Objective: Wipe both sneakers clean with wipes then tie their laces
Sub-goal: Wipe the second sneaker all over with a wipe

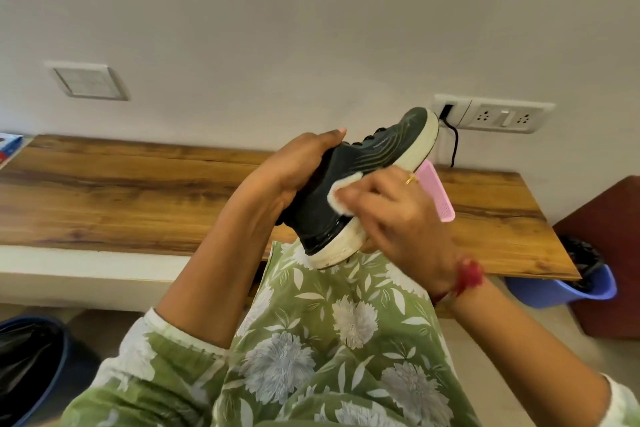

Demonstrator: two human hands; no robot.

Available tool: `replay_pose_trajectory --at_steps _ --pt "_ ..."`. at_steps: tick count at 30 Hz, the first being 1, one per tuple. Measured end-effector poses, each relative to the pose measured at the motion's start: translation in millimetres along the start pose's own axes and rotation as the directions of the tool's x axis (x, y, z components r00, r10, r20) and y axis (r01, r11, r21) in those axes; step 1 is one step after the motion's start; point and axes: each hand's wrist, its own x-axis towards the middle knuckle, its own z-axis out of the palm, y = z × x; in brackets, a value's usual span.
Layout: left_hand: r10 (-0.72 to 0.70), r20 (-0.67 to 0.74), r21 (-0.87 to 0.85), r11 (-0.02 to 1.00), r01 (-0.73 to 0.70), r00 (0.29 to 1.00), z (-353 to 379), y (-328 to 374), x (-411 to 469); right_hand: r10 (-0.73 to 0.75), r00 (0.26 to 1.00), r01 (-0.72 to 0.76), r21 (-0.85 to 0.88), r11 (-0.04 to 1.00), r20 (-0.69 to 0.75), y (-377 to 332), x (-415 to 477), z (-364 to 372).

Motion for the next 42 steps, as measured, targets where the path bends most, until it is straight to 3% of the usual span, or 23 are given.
replay_pose_trajectory --at_steps 2,6,10,11,14,18,23,27,31,35,39,42 --pt "0.014 -0.006 0.029 0.999 -0.014 1.0 1.3 0.9 -0.6 -0.092 0.994 0.093 -0.007 0.996 0.06 -1.5 -3.4 -0.2" --pt "-0.011 0.001 -0.039 0.999 0.011 1.0 1.6 3.9 -0.4 0.157 0.982 -0.15 0.072 0.986 -0.106 17.9 8.5 -5.5" --pt "0.045 -0.019 0.037 0.998 -0.044 0.999 2.4 5.3 -1.3 -0.019 0.999 0.017 0.051 0.999 0.045 -2.0 -2.6 -0.7" --pt "0.047 -0.013 0.034 0.998 -0.046 0.999 2.6 5.0 -0.7 -0.008 0.999 0.006 0.048 0.999 0.038 2.9 -0.9 -2.4" --pt "0.012 0.002 -0.011 1.0 -0.012 1.0 1.9 4.0 1.6 0.161 0.981 -0.155 0.059 0.986 -0.11 19.3 9.3 -7.9" --pt "0.02 0.008 0.003 1.0 -0.02 1.0 -0.4 1.3 5.3 -0.128 0.989 0.132 -0.042 0.99 0.08 -0.3 1.4 -1.2" --pt "0.004 -0.001 0.008 1.0 -0.004 1.0 0.5 4.9 7.4 -0.039 0.997 0.034 -0.082 0.996 -0.061 14.5 13.7 -8.0" --pt "0.02 0.029 0.093 0.995 -0.023 0.999 1.8 4.0 8.5 -0.375 0.92 0.391 -0.183 0.902 0.118 5.3 6.2 -1.2" --pt "0.005 0.052 0.082 0.997 -0.009 0.999 3.7 6.7 8.4 -0.24 0.971 0.234 -0.17 0.957 -0.014 15.4 15.4 -5.0" --pt "0.021 0.06 0.11 0.994 -0.027 0.998 6.3 5.4 7.1 -0.399 0.907 0.416 -0.144 0.898 0.137 4.8 8.4 -0.7" --pt "0.016 0.057 0.088 0.996 -0.021 0.998 7.7 6.7 4.9 -0.182 0.983 0.179 -0.135 0.975 -0.01 17.0 13.3 -8.7" --pt "0.049 0.049 0.138 0.989 -0.055 0.998 9.3 10.5 0.3 -0.317 0.939 0.331 -0.098 0.939 0.137 -0.6 1.9 2.0"
